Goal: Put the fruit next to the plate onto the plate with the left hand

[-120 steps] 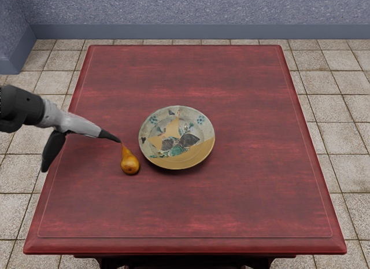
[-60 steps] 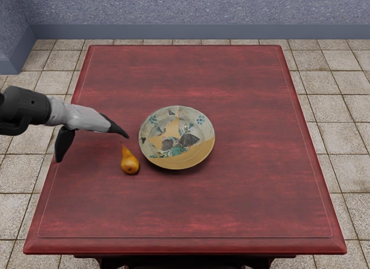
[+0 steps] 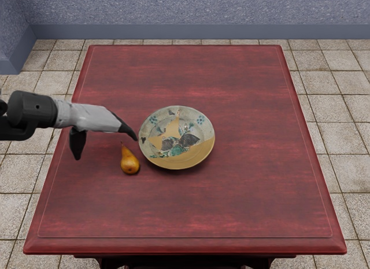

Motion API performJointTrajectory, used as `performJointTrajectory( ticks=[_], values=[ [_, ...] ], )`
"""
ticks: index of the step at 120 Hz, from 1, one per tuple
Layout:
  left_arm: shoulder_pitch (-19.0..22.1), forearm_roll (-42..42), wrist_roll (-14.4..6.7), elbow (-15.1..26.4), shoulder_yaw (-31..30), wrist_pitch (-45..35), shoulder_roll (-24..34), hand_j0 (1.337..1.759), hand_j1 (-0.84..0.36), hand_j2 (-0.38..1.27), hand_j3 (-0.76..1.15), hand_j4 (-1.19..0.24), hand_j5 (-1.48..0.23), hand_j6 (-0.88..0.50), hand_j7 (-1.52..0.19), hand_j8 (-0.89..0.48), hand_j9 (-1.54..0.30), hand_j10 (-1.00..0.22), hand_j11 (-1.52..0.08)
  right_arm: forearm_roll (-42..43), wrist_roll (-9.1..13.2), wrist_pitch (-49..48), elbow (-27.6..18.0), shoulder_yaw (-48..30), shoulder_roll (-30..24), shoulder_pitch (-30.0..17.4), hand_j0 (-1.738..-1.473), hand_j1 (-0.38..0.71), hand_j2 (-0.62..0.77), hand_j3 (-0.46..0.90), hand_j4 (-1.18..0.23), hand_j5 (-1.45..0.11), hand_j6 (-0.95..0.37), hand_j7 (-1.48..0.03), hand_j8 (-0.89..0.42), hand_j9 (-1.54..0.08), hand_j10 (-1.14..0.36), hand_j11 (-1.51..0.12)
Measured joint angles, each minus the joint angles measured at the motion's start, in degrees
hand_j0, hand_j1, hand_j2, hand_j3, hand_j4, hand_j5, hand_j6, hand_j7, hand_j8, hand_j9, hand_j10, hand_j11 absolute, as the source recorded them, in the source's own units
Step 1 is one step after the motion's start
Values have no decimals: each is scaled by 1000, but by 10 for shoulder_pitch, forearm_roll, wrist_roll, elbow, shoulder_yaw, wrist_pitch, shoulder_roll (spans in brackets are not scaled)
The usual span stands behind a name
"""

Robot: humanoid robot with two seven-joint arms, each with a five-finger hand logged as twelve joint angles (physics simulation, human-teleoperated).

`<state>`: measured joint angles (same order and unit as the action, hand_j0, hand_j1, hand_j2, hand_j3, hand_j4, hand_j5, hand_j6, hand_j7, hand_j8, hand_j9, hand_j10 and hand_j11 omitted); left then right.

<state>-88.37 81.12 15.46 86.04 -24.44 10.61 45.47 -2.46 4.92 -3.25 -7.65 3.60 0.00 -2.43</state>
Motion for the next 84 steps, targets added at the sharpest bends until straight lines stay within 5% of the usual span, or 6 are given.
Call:
performJointTrajectory(
  ticks=[84],
  values=[
    [26,32,0,11,-26,-58,-23,1658,59,51,0,-246,-316,-247,-316,-247,-316,-245,-316,0,0,0,0,0,0,0,-1658,-320,-5,0,-24,-31,-24,-31,-24,-31,-24,-31]
  ],
)
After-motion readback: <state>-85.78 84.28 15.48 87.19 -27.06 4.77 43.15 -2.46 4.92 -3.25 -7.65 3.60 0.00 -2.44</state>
